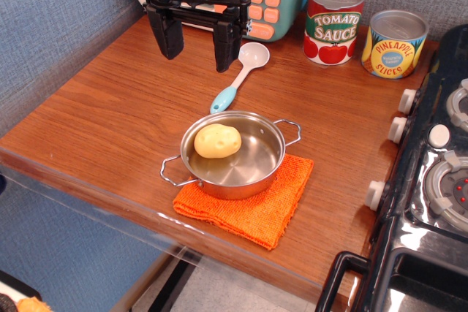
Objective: Place the spoon to the far left of table towards bottom.
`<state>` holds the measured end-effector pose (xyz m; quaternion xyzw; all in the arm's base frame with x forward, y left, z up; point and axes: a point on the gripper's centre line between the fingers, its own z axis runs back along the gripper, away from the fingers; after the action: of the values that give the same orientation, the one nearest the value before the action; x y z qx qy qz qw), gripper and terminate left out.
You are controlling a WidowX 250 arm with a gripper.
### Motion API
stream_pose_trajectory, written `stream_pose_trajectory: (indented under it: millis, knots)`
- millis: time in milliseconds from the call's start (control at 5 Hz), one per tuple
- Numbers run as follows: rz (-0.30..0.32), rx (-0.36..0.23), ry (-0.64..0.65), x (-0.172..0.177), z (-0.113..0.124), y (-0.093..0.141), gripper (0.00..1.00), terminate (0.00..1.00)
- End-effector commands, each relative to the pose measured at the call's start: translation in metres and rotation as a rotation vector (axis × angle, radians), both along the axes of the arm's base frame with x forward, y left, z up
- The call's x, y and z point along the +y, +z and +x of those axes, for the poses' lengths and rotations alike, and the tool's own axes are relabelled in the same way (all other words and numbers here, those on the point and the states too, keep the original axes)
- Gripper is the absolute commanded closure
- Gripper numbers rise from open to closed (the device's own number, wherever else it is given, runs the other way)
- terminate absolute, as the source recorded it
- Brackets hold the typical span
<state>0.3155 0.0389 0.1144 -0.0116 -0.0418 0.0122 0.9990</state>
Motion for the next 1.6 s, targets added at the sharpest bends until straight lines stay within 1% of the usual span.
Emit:
stream_pose_trajectory:
  millis: [0, 400, 600, 800, 1000, 1200, 1400]
  knots:
    - [0.0, 0.0, 0.0, 0.0, 0.0, 0.0, 0.0, 0.0]
    - [0.074, 0.012, 0.12, 0.016, 0.038, -0.033, 0.0, 0.0]
    - [0.093, 0.02, 0.163, 0.02, 0.049, -0.052, 0.0, 0.0]
    - [0.107, 0.045, 0.163, 0.017, 0.053, -0.069, 0.0, 0.0]
    - [0.11, 0.054, 0.182, 0.016, 0.055, -0.08, 0.0, 0.0]
    - [0.088, 0.055, 0.197, 0.018, 0.057, -0.089, 0.0, 0.0]
    - [0.092, 0.053, 0.197, 0.02, 0.057, -0.094, 1.0, 0.0]
